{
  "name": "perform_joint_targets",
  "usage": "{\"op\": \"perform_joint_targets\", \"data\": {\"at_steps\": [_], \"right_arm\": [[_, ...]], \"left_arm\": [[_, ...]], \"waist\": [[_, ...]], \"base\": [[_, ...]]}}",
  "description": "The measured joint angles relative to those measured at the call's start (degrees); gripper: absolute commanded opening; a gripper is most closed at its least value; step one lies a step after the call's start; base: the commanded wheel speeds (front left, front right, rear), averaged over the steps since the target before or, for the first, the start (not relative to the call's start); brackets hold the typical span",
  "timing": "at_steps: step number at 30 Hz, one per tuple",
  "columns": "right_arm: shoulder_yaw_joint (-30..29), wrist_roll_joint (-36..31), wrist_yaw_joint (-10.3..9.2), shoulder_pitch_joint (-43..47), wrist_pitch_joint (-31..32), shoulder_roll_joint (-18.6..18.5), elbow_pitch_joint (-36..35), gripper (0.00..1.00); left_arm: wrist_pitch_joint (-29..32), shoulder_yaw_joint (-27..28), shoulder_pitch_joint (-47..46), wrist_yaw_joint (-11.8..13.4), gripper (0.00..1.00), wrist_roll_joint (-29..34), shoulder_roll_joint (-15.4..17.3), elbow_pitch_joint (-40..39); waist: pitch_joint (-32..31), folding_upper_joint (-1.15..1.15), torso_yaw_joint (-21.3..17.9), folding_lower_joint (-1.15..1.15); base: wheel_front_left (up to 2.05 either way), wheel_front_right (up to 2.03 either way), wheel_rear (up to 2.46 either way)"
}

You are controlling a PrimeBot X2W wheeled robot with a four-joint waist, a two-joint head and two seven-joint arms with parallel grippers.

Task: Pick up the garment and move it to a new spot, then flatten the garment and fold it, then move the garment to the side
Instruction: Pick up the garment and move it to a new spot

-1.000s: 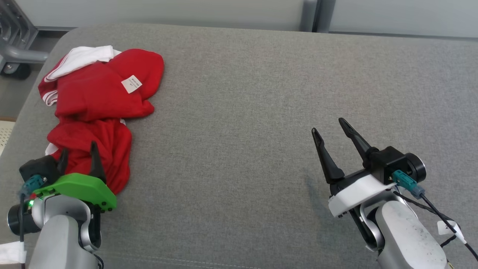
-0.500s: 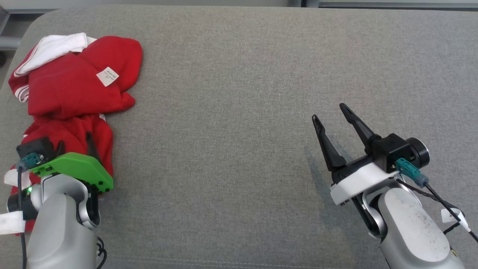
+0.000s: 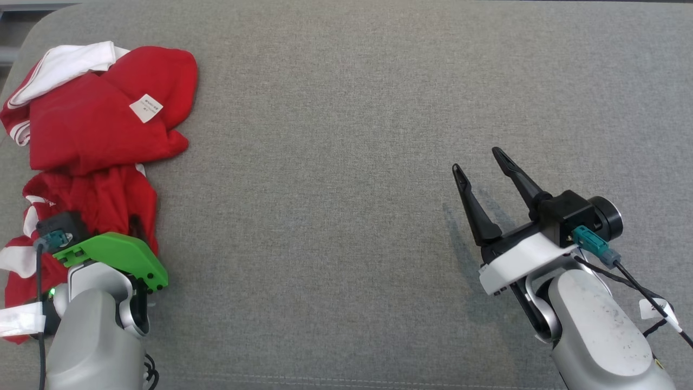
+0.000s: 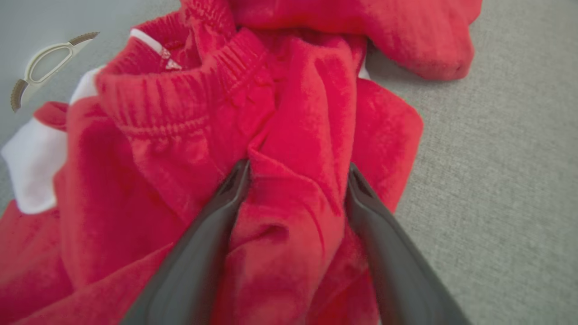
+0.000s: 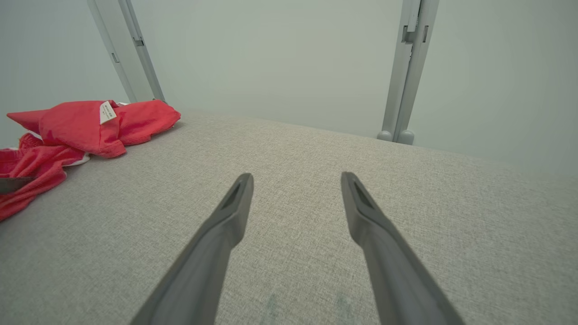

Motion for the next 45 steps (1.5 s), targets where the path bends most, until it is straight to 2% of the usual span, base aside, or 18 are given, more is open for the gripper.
{"op": "perform_joint_targets", "data": {"at_steps": [3, 4, 5, 6, 8, 13, 17, 25, 35, 45], "right_arm": [[0.01, 0.0, 0.25, -0.01, 0.0, 0.0, 0.1, 1.0], [-0.01, 0.0, 0.25, -0.01, 0.0, -0.01, 0.14, 1.0], [-0.02, 0.0, 0.25, -0.01, 0.0, -0.03, 0.21, 1.0], [-0.03, 0.0, 0.25, -0.02, 0.0, -0.04, 0.27, 1.0], [-0.1, 0.0, 0.25, -0.03, 0.0, -0.05, 0.35, 1.0], [-0.77, 0.02, 0.22, -0.04, 0.0, -0.13, 0.47, 1.0], [-1.43, 0.12, -0.21, -0.03, 0.0, -0.11, 0.62, 1.0], [-2.01, 0.57, -0.29, 0.04, 0.0, 0.25, 0.83, 1.0], [-2.3, 1.1, -0.76, 0.35, 0.0, 1.2, 1.14, 1.0], [-2.67, 1.16, -1.04, 1.96, 0.0, 1.72, 1.49, 1.0]], "left_arm": [[0.01, 0.36, -0.4, 0.02, 1.0, -0.04, -0.02, 1.43], [0.01, 0.53, -0.7, 0.03, 0.97, -0.21, -0.04, 1.9], [0.0, 0.67, -0.96, 0.03, 0.81, -0.36, -0.07, 2.18], [0.0, 0.8, -1.14, 0.03, 0.6, -0.42, -0.07, 2.42], [-0.43, 1.03, -1.36, 0.04, 0.0, -0.43, -0.07, 2.92], [-2.64, 0.8, -2.27, -0.09, 0.0, -0.71, -0.32, 3.78], [-4.41, 0.13, -2.59, -1.46, 0.0, -1.26, -0.54, 4.17], [-8.82, -0.81, -2.65, -6.1, 0.0, -1.98, -1.19, 3.96], [-11.62, -2.45, -2.66, -10.07, 0.0, -1.98, -1.45, 1.69], [-12.69, -5.15, -2.65, -11.68, 0.0, -1.98, -1.62, -3.77]], "waist": [[0.1, 0.0, -0.11, 0.0], [0.12, 0.0, -0.14, 0.0], [0.13, 0.0, -0.16, 0.0], [0.13, 0.0, -0.17, 0.0], [0.11, 0.0, -0.18, 0.0], [-0.36, 0.0, 0.19, 0.0], [-1.0, 0.0, 0.76, 0.0], [-3.07, 0.0, 2.0, 0.0], [-5.8, 0.0, 2.64, 0.0], [-8.59, 0.0, 0.99, 0.0]], "base": [[0.0, 0.0, 0.0], [0.0, 0.0, 0.0], [0.0, 0.0, 0.0], [0.0, 0.0, 0.0], [0.0, 0.0, 0.0], [0.0, 0.0, 0.0], [0.0, 0.0, 0.0], [0.0, 0.0, 0.0], [0.0, 0.0, 0.0], [0.0, 0.0, 0.0]]}}
